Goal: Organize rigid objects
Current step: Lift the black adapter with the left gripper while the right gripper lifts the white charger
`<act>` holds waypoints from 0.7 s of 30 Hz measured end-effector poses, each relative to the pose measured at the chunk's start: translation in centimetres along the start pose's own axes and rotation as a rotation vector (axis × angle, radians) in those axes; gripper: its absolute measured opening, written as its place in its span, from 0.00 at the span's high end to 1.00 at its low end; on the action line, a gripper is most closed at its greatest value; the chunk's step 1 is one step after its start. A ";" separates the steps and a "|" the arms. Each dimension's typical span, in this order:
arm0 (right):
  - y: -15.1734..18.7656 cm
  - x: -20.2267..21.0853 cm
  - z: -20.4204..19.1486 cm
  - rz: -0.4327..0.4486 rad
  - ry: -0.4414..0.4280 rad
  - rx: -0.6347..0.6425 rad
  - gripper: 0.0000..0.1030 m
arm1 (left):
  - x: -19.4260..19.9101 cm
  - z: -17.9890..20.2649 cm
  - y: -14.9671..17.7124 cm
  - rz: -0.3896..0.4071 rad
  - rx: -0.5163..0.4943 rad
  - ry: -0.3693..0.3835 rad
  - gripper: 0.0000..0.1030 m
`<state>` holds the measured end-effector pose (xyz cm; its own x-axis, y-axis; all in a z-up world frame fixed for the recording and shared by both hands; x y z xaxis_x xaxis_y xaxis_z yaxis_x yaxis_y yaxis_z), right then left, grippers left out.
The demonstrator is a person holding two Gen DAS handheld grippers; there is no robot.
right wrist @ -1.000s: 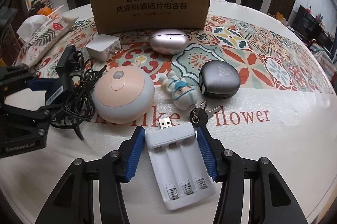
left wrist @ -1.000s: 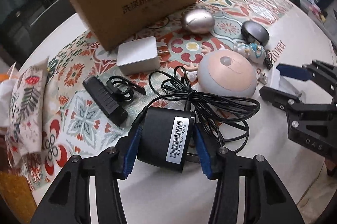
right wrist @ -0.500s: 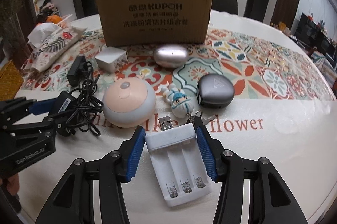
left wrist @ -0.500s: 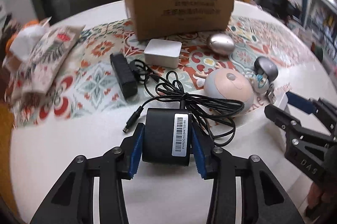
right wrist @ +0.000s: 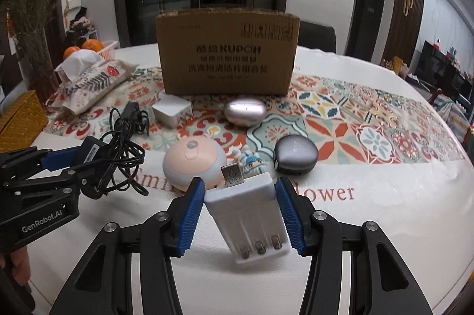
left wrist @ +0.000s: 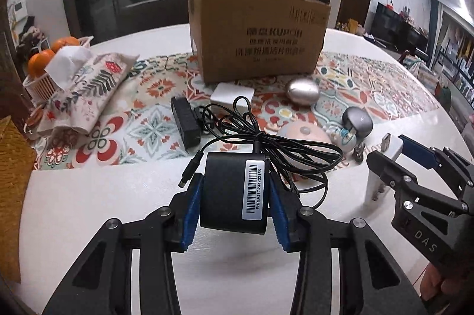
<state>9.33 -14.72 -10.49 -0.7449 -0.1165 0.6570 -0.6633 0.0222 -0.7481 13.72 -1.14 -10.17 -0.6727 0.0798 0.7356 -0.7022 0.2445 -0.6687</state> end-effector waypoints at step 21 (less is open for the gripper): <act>-2.6 3.0 0.0 0.163 -0.011 0.040 0.50 | 3.5 -0.2 -3.4 0.151 0.055 -0.018 0.59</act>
<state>8.84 -15.17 -6.58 -0.8414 -0.1252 0.5258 -0.5302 0.0022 -0.8479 13.82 -1.52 -5.27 -0.7755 0.0941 0.6242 -0.6040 0.1773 -0.7771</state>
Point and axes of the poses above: each gripper's, at about its wrist camera, not at the fingertips, and x roughly against the way its jaws point, z to its right, y to its underside, the point moved 2 cm from there along -x, roughly the way its jaws point, and after that the axes turned 12 degrees about -y, right-handed, at the moved point
